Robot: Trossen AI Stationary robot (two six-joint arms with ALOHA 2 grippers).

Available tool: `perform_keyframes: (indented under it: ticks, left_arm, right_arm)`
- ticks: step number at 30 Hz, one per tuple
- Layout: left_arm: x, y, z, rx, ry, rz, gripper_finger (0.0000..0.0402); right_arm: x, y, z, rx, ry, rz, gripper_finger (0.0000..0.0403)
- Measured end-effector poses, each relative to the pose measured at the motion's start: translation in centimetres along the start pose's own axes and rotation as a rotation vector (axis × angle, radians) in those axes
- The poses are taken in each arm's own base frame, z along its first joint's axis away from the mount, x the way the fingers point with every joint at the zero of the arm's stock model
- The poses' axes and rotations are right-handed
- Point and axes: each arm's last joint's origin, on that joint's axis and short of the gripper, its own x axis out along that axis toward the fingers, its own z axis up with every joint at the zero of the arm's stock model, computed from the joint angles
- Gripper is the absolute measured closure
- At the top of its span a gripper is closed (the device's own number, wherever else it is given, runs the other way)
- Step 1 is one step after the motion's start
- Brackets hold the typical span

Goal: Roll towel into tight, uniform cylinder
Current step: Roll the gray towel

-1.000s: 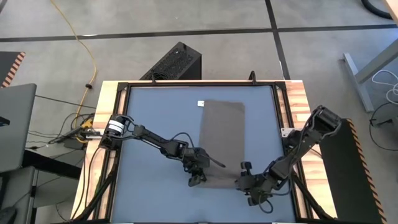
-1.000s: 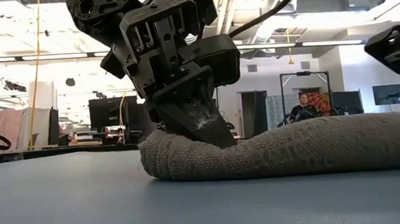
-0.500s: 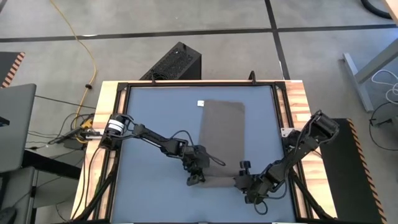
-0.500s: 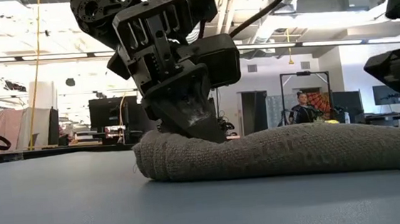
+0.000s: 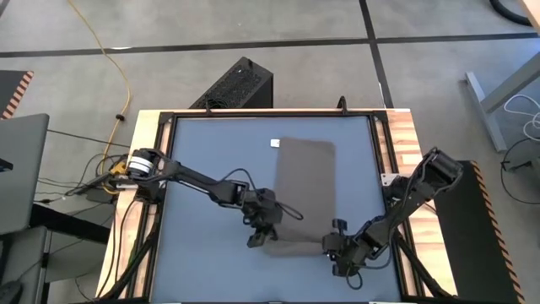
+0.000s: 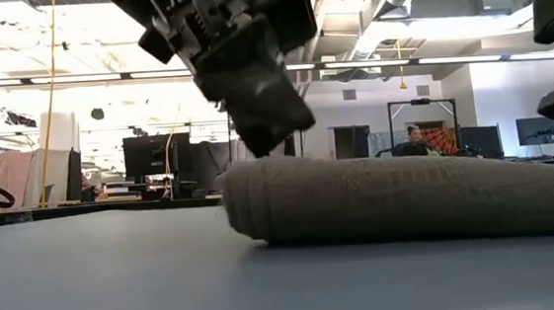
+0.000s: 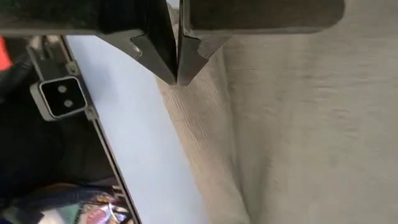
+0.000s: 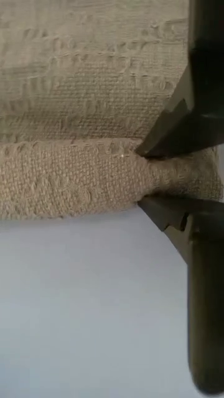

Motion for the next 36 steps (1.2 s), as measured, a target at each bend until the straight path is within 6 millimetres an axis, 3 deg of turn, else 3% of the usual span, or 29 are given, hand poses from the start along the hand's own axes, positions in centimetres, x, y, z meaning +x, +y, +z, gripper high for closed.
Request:
perform_keyframes:
  ticks: [7, 13, 17, 28, 36]
  left_arm:
    - [1.0, -3.9, -0.3, 0.218, -0.047, 0.062, 0.0401]
    - [2.3, -7.3, -1.7, 0.450, -0.075, 0.304, 0.0391]
    - [2.6, -8.6, -2.3, 0.522, -0.078, 0.345, 0.0353]
    - [5.7, -8.0, -4.2, 0.476, -0.065, 0.350, 0.0194]
    - [7.4, -7.0, -5.8, 0.500, -0.023, 0.419, 0.0132]
  right_arm:
    - [-0.4, 0.0, 0.1, 0.089, 0.022, 0.039, 0.0340]
    - [-1.6, 0.0, 0.6, 0.099, 0.018, 0.095, 0.0343]
    - [-1.8, -0.1, 0.8, 0.101, 0.012, 0.098, 0.0342]
    - [-1.7, -0.2, 0.9, 0.113, 0.007, 0.090, 0.0341]
    - [-1.7, -0.3, 0.9, 0.136, 0.015, 0.080, 0.0341]
